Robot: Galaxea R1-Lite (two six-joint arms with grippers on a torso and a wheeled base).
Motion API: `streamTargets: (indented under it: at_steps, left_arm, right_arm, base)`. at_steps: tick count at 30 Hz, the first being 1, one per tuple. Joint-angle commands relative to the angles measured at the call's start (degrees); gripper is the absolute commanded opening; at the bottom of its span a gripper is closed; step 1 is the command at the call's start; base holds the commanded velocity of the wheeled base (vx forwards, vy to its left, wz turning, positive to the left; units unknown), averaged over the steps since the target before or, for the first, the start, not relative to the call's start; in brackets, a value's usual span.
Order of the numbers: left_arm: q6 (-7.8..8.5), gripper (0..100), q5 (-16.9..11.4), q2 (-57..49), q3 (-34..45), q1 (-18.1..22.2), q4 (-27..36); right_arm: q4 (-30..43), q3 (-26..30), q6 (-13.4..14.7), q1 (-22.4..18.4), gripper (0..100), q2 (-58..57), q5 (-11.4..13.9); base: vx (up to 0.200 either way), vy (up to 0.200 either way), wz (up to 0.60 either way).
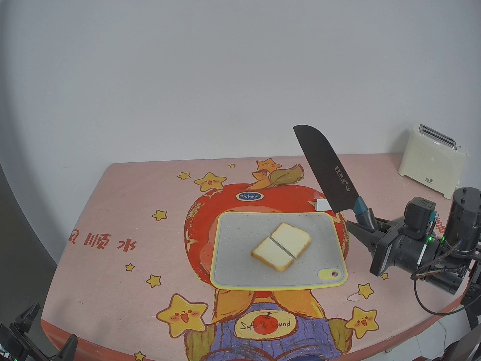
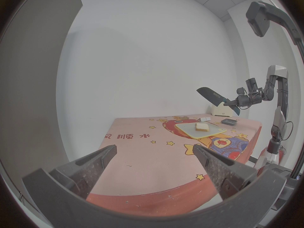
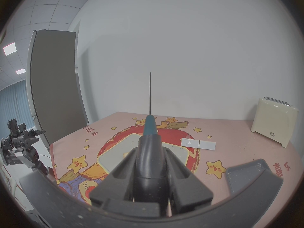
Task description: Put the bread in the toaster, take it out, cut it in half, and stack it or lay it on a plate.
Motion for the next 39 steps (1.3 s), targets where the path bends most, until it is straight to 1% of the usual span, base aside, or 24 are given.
streamTargets:
  at_steps: [1, 5, 7, 9, 10, 12, 14, 15, 17, 21, 25, 27, 28, 29, 30, 32, 34, 36, 39]
  left_arm:
    - [-0.04, 100, 0.06, -1.88, 0.43, 0.4, 0.06]
    - [0.05, 100, 0.06, 0.14, 0.35, 1.19, 0.14]
    - [0.13, 100, 0.06, 7.26, 0.43, 7.52, 0.06]
    - [0.31, 100, -0.03, 12.44, 0.61, 11.65, -0.3]
    - [0.75, 100, -0.12, 13.23, 0.61, 12.53, -0.3]
    - [1.45, 100, -0.73, 9.01, 0.61, 12.35, -0.38]
    - [1.28, 100, -1.79, 1.98, 0.96, 12.18, -0.74]
    - [1.1, 100, -1.35, 0.93, 1.05, 12.18, -1.53]
    - [0.57, 100, -0.03, 2.6, 1.05, 12.18, -2.05]
    - [0.49, 100, 0.06, 2.6, 1.05, 12.18, -2.05]
    - [0.49, 100, 0.14, 2.07, 1.05, 13.23, -2.05]
    - [1.63, 100, -0.38, 1.28, 1.05, 13.76, -2.05]
    - [2.42, 100, -1.26, -0.57, 1.05, 14.64, -1.97]
    - [2.59, 100, -1.35, -0.83, 1.05, 14.9, -2.05]
    - [3.82, 100, -2.49, -2.06, 1.05, 15.78, -2.05]
    - [4.62, 100, -3.37, -1.8, 1.05, 15.78, -2.14]
    - [4.88, 100, -3.81, -1.8, 1.05, 15.69, -2.14]
    - [4.0, 100, -3.37, -1.8, 1.05, 15.69, -2.05]
    - [0.75, 100, -2.67, -1.8, 1.05, 15.87, -1.88]
  right_arm:
    - [-0.02, -0.02, -0.01, 0.01, 0, -0.26, 0.01]
    - [-0.02, -0.02, -0.01, -0.08, 0, -0.18, 0.01]
    - [-0.02, -0.11, -0.1, -0.6, 0, -0.18, 0.01]
    - [-0.02, -0.11, -0.19, -0.69, 0, -0.35, 0.01]
    - [-0.02, -0.02, -0.19, -0.69, 0, -0.61, 0.01]
    - [-0.02, -0.19, -0.19, -0.78, 0, -1.23, 0.01]
    - [-0.02, -0.19, -0.36, -0.87, 0, -1.41, 0.01]
    - [-0.02, -0.28, -0.45, -0.87, 0, -1.41, 0.01]
    - [-0.02, -0.11, -0.45, -0.78, 0, -0.97, 0.1]
    - [-0.02, 0.24, -0.45, -0.78, 0, -0.53, 0.01]
    - [-0.02, 0.16, -0.45, -0.78, 0, -0.26, 0.01]
    - [-0.02, 0.16, -0.45, -0.78, 0, -0.35, 0.01]
    - [-0.02, 0.16, -0.45, -0.78, 0, -0.35, 0.01]
    - [-0.02, 0.16, -0.45, -0.78, 0, -0.35, 0.1]
    - [-0.02, 0.16, -0.45, -0.78, 0, -0.26, 0.01]
    - [0.07, 0.42, -0.45, -0.69, 0, -0.18, 0.01]
    - [0.07, 0.51, -0.36, -0.43, 0, -0.18, 0.01]
    - [0.07, 0.33, -0.45, -0.43, 0, -0.26, 0.01]
    - [-0.02, 0.33, -0.45, -0.96, 0, -0.35, 0.01]
  base:
    - [0.0, 0.0, 0.0]
    - [0.0, 0.0, 0.0]
    - [0.0, 0.0, 0.0]
    - [0.0, 0.0, 0.0]
    - [0.0, 0.0, 0.0]
    - [0.0, 0.0, 0.0]
    - [0.0, 0.0, 0.0]
    - [0.0, 0.0, 0.0]
    - [0.0, 0.0, 0.0]
    - [0.0, 0.0, 0.0]
    - [0.0, 0.0, 0.0]
    - [0.0, 0.0, 0.0]
    - [0.0, 0.0, 0.0]
    - [0.0, 0.0, 0.0]
    - [0.0, 0.0, 0.0]
    - [0.0, 0.0, 0.0]
    - [0.0, 0.0, 0.0]
    - [0.0, 0.0, 0.0]
    - [0.0, 0.0, 0.0]
